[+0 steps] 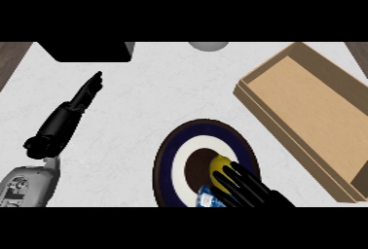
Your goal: Pick the can from the plate and place it in the cardboard box
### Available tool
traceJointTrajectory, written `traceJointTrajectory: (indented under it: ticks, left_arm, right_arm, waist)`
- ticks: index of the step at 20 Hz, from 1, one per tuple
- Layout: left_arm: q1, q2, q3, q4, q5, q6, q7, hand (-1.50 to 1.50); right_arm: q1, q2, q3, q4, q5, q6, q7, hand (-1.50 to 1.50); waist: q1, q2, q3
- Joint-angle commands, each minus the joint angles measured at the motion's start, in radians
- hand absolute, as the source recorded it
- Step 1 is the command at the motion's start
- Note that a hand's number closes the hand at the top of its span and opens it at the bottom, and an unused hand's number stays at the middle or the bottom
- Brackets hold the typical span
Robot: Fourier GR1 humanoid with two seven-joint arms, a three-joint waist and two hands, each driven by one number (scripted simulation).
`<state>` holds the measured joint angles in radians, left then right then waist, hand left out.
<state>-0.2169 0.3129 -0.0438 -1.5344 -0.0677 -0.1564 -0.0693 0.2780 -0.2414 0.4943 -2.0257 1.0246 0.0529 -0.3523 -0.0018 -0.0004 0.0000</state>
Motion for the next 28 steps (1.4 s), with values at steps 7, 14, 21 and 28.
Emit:
traceJointTrajectory:
  ticks: [7, 14, 21, 28]
  left_arm:
    - [0.007, -0.012, 0.055, -0.012, -0.007, -0.069, 0.015, 0.0]
    - [0.048, -0.085, 0.017, -0.059, -0.088, -0.028, 0.003, 0.0]
    - [0.052, -0.067, 0.051, -0.079, -0.062, -0.077, 0.014, 0.0]
    - [0.002, -0.086, 0.065, -0.027, -0.072, -0.082, 0.017, 0.0]
  right_arm:
    - [0.019, 0.016, 0.022, 0.042, 0.072, -0.049, 0.034, -1.5]
    - [-0.057, 0.046, -0.023, 0.191, 0.033, -0.082, -0.021, -1.5]
    - [-0.186, 0.09, 0.012, 0.315, 0.076, -0.114, -0.09, 1.5]
    - [-0.216, 0.156, 0.004, 0.353, 0.098, -0.282, -0.141, 1.5]
  waist:
    - [-0.002, -0.001, 0.0]
    - [0.0, 0.0, 0.0]
    - [0.004, 0.0, 0.0]
    - [0.001, 0.0, 0.0]
